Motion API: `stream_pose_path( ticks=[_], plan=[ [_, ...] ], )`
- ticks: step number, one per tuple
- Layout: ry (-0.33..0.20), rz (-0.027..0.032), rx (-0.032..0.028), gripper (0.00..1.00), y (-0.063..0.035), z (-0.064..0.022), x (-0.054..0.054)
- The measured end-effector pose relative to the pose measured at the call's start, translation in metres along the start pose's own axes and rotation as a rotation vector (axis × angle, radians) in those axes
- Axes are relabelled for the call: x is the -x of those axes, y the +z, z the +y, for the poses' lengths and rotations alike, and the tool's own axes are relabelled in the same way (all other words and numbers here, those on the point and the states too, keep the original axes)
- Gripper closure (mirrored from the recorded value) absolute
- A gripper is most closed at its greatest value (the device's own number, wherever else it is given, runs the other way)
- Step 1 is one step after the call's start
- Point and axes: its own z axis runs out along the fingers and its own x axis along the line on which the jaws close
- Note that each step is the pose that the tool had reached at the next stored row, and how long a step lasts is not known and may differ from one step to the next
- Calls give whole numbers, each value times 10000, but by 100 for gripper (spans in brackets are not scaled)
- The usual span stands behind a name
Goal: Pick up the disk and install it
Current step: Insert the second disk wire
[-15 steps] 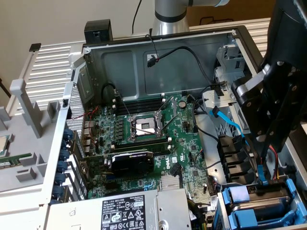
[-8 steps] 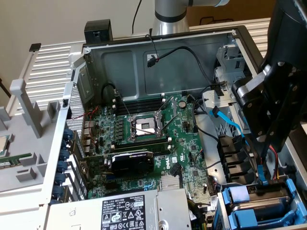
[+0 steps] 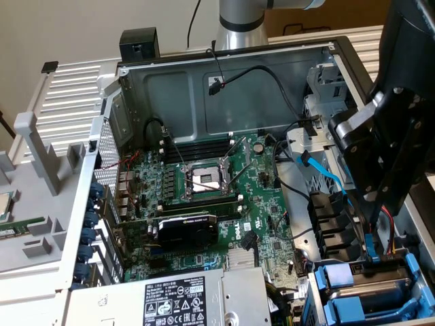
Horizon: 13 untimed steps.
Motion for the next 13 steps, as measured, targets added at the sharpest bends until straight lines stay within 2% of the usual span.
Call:
stream_pose_path(
  ticks=[2,3,4,5,13],
  plan=[
    [0,1,0,71,0,0,0],
    [0,0,0,84,0,0,0],
    [0,0,0,84,0,0,0],
    [0,0,0,89,0,0,0],
    [-1,-1,-1,89,2,3,-5]
  ],
)
